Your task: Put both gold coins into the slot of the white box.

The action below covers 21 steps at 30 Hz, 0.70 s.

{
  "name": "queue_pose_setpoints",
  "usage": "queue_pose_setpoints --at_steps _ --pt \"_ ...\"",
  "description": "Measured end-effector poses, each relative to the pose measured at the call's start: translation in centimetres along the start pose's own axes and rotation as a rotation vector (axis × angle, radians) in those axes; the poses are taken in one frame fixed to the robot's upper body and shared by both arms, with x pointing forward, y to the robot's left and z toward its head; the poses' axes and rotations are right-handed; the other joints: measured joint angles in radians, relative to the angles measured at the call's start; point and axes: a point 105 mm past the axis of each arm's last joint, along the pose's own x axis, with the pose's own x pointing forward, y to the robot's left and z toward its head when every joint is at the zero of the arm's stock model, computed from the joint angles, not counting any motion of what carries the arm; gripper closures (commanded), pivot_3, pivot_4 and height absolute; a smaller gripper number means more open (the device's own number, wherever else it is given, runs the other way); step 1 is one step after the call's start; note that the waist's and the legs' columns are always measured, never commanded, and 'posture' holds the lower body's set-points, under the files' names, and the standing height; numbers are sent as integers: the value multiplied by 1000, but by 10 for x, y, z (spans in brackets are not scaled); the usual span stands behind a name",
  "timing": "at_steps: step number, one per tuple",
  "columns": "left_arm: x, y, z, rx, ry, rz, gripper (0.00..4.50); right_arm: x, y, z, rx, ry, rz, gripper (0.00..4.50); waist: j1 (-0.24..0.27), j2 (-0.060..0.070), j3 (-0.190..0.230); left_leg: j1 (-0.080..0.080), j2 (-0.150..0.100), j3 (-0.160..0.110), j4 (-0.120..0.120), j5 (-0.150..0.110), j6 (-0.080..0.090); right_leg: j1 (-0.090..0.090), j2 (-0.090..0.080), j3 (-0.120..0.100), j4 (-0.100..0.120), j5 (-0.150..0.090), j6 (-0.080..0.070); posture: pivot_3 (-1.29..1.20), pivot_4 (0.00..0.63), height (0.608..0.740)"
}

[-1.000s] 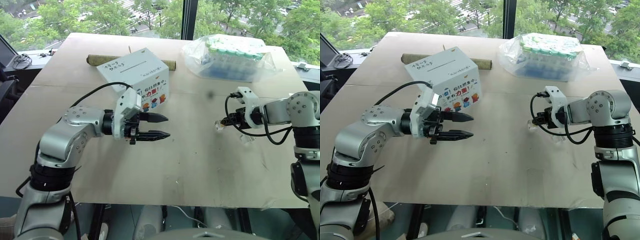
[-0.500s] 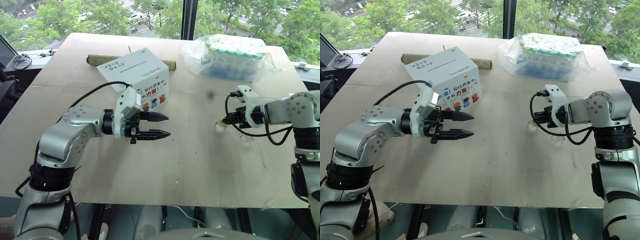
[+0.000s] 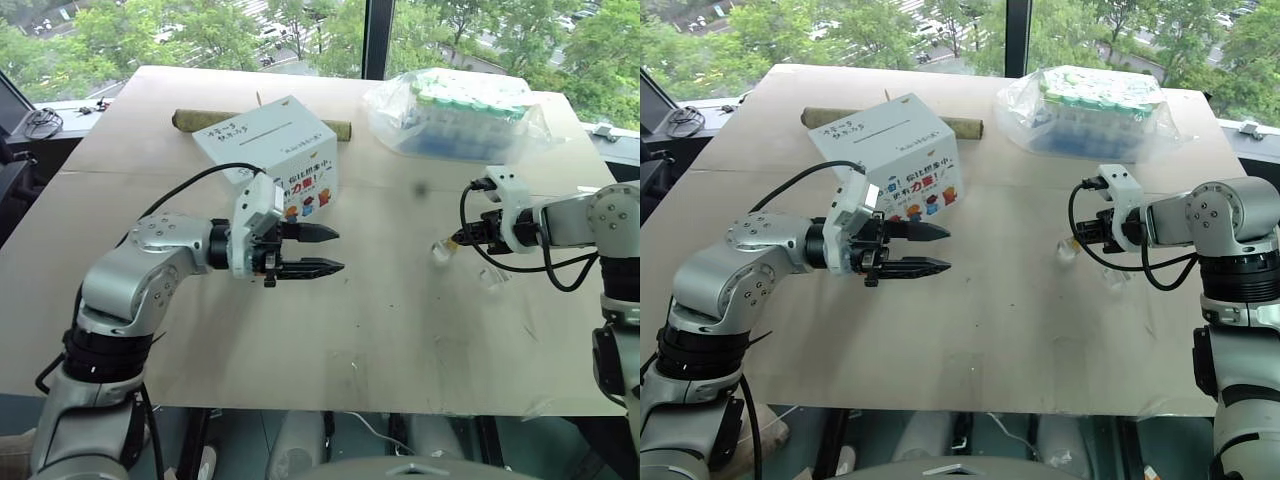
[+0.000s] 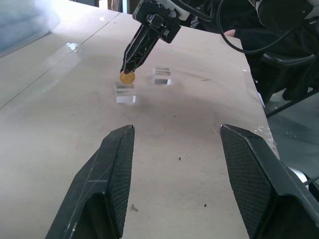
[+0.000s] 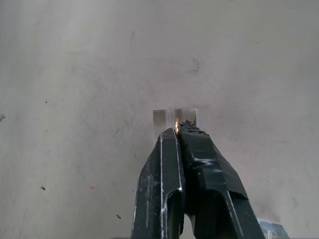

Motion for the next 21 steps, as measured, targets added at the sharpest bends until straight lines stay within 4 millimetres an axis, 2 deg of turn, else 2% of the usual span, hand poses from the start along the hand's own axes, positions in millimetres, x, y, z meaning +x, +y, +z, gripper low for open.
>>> queue_pose_setpoints --at_steps 5,12,14,16,19,21 --pt "2 1 -1 -13 -19 11 1765 -5 3 5 1 -42 27 4474 3 0 0 0 0 0 0 0 0 0 0 0 0 0 0 0 150 740" --pt "9 0 2 -193 -94 -7 1765 -37 40 27 -74 -217 247 4474 2 0 0 0 0 -1 -1 0 0 0 0 0 0 0 0 0 150 740" --pt "16 6 14 -262 -145 -41 1765 -54 59 33 -145 -272 342 4474 8 2 1 0 0 -1 0 0 0 0 0 0 0 0 0 0 150 740" --pt "30 13 33 -295 -191 -97 1765 -81 99 44 -328 -341 457 4474 7 3 2 0 0 -2 1 0 0 0 0 -1 0 0 0 0 150 740" --pt "42 15 46 -297 -198 -151 1765 -101 120 45 -472 -370 492 4474 3 1 1 0 0 -2 0 0 0 1 0 -1 0 0 0 0 150 740" --pt "47 18 47 -308 -183 -170 1765 -102 124 41 -489 -355 512 4474 -2 1 1 0 -1 0 -1 0 0 0 0 0 -1 0 0 0 150 740"
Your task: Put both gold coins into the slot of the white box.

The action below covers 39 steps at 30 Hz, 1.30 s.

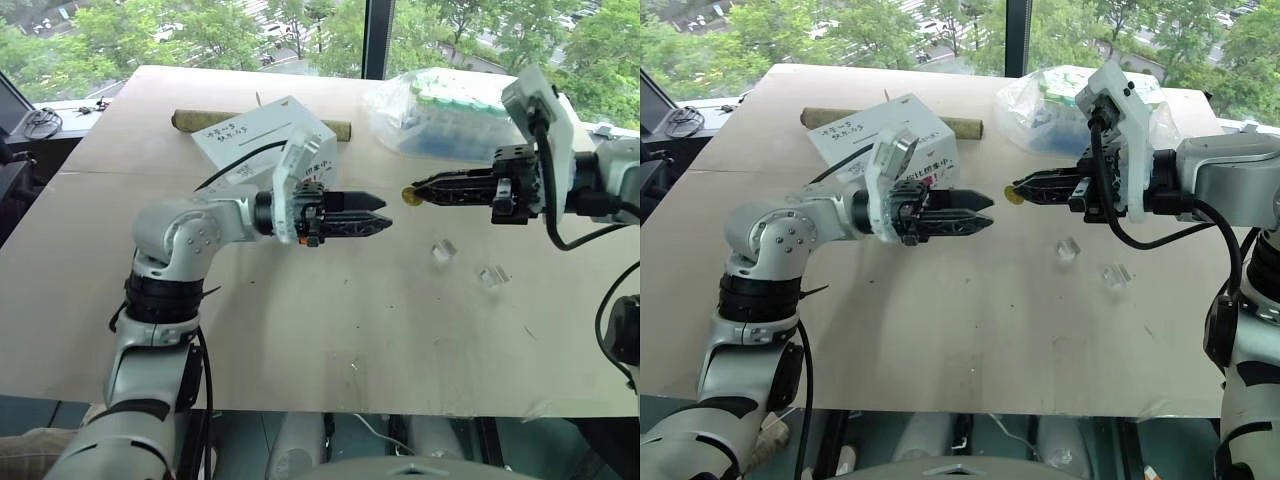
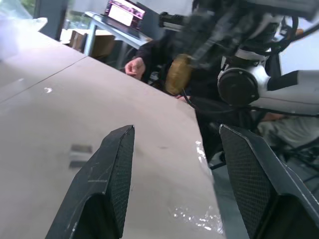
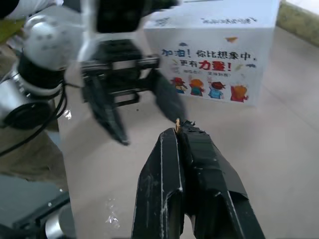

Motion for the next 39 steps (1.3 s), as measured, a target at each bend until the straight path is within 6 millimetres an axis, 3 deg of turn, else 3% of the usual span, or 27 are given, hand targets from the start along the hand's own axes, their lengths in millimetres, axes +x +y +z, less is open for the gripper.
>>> queue_pose_setpoints --at_steps 4,11,14,18,27,30,36,37,39 --pt "13 -1 5 2 11 -65 1765 4 7 -1 -15 30 35 4474 -7 0 0 0 0 0 -1 0 0 0 0 0 0 0 0 0 150 740" --pt "15 -4 13 45 17 -133 1765 2 10 0 -35 46 30 4474 -13 0 0 0 0 0 -1 0 0 0 0 0 0 0 0 0 150 740" --pt "15 -5 11 58 30 -150 2492 2 12 1 -40 40 37 4500 -15 0 0 0 0 0 -1 0 0 0 0 0 -1 0 0 0 150 740" --pt "15 -7 10 79 40 -171 4371 3 13 1 -44 45 36 4500 -15 0 0 0 0 0 -1 0 0 0 0 0 -1 0 0 0 150 740" --pt "13 -10 7 75 38 -201 4448 4 16 4 -77 18 21 4500 -16 0 0 0 1 0 -1 0 0 0 0 0 -1 0 0 0 150 740" --pt "8 -7 5 71 36 -178 4500 4 19 6 -114 -41 9 3689 -15 0 0 0 1 -1 -1 0 0 0 -1 0 -2 0 0 0 150 740" --pt "-18 0 19 69 -20 -30 4500 -17 17 3 -137 -103 -67 884 -13 0 0 -1 1 -2 -2 0 0 0 -1 -1 -3 0 0 0 150 740" --pt "-26 2 24 64 -37 5 4500 -21 17 2 -152 -106 -89 596 -13 0 0 -1 1 -2 -2 0 0 0 -1 -1 -4 0 0 0 150 740" --pt "-54 6 39 68 -79 143 4500 -28 21 1 -164 -182 -133 596 -20 -1 0 -1 2 -3 -3 0 0 0 -1 -2 -5 0 0 0 150 740"
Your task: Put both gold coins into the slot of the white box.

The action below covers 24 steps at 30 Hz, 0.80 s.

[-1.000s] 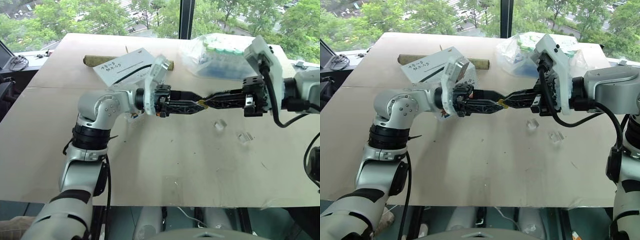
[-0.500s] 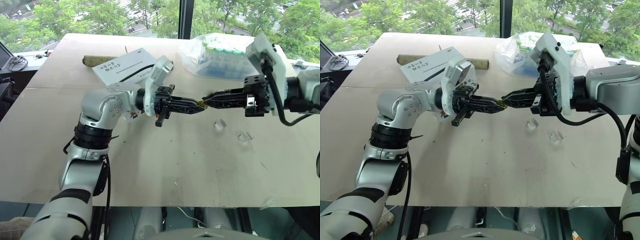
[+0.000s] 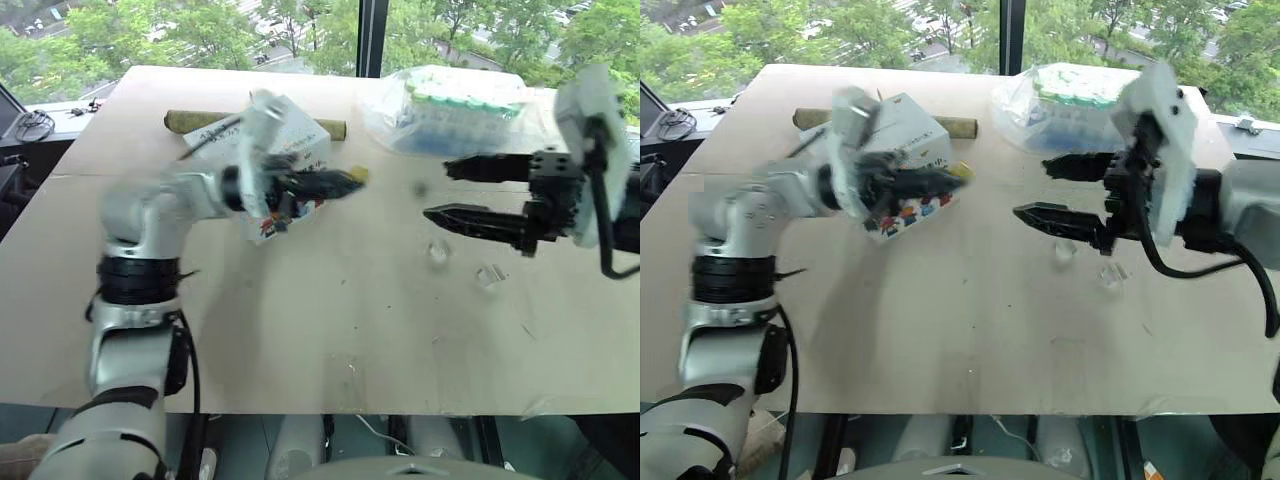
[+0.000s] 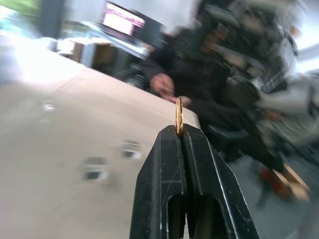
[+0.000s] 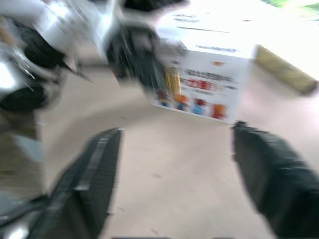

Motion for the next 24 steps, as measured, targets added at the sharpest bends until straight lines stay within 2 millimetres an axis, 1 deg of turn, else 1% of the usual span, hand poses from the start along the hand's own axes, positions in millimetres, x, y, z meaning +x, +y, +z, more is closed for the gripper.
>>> queue_pose_setpoints --at_steps 1,2,4,6,8,11,14,16,20,22,24 --pt "-13 6 11 20 -16 78 4500 -2 3 4 0 -84 -15 596 -3 0 0 1 0 0 0 0 0 0 0 1 0 0 0 0 150 740" --pt "-20 8 17 36 -28 119 4500 -3 5 4 -7 -101 -27 596 -2 1 1 1 -1 0 0 0 0 0 -1 1 -1 0 0 0 150 740" --pt "-38 19 33 71 -43 223 4500 -5 6 -7 -73 -62 -100 596 4 1 1 1 -1 0 0 0 0 0 0 0 -2 0 0 0 150 740" --pt "-63 34 45 85 -57 345 4500 -5 8 -17 -145 -32 -149 596 9 1 0 1 -2 1 1 0 0 0 0 0 -2 0 0 0 150 740" --pt "-78 52 50 117 -49 433 4500 -4 11 -12 -149 -114 -151 596 14 0 0 1 -2 0 3 0 0 1 0 0 -2 0 0 0 150 740" --pt "-90 79 41 154 33 538 4500 -5 13 -4 -180 -195 -166 596 29 0 0 1 -2 1 5 0 0 1 1 0 -1 0 1 0 150 740" --pt "-94 97 29 172 116 564 4500 -5 21 2 -215 -241 -141 596 33 0 0 0 -2 1 5 0 0 0 1 0 -2 0 1 0 150 740" --pt "-88 104 25 186 145 547 4500 -4 26 4 -241 -262 -132 596 32 0 1 -1 -3 1 5 0 0 0 1 -1 -2 0 1 0 150 740" --pt "-86 110 23 214 190 547 4500 -4 27 1 -245 -257 -146 596 26 0 1 -1 -2 1 4 0 0 0 1 -1 -1 0 1 0 150 740" --pt "-86 111 22 234 218 538 4500 -2 26 -3 -235 -249 -157 596 23 0 1 -1 -2 2 4 0 0 -1 1 -1 -1 0 1 0 150 740" --pt "-81 110 21 249 246 506 4500 0 27 -6 -230 -242 -160 596 25 0 1 -1 -2 2 4 0 0 -1 1 -1 -1 0 1 0 150 740"
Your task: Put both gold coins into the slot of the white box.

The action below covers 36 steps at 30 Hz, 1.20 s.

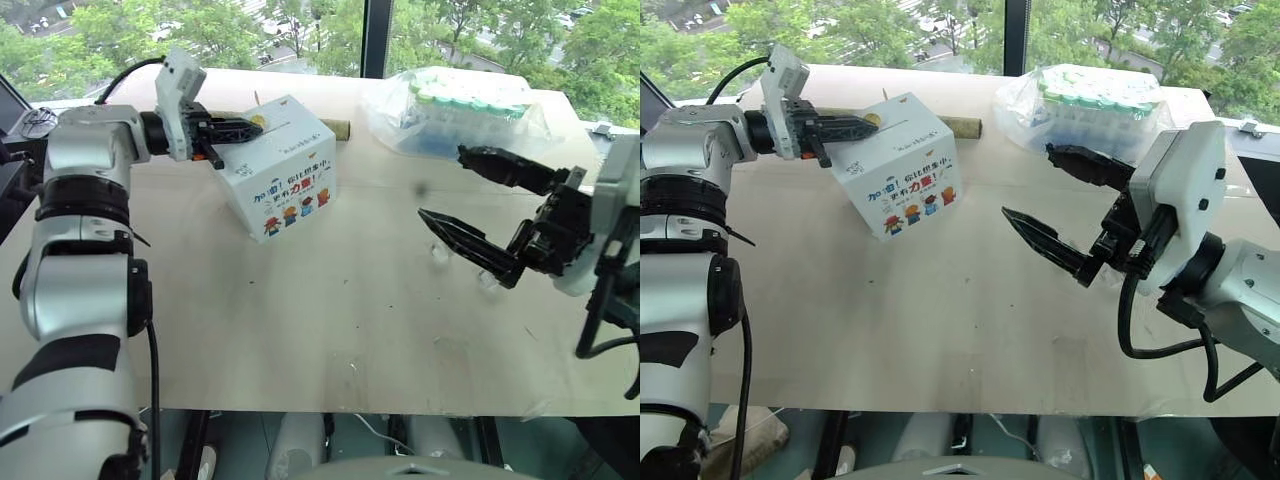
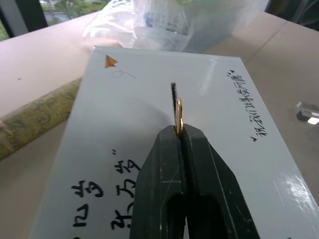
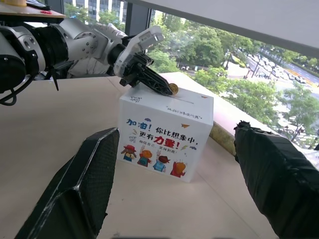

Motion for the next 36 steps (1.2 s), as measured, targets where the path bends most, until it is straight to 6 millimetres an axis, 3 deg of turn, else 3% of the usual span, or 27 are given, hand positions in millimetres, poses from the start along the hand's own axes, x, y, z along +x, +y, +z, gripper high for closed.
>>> queue_pose_setpoints --at_steps 7,36 --pt "3 2 0 95 64 8 4500 3 1 -1 -10 14 0 596 1 0 0 0 0 -1 1 0 0 0 0 0 0 0 0 0 150 740" --pt "5 3 0 89 96 4 4500 1 2 -9 14 63 12 596 1 -1 -1 1 0 -1 4 0 0 0 0 1 8 0 0 0 150 740"
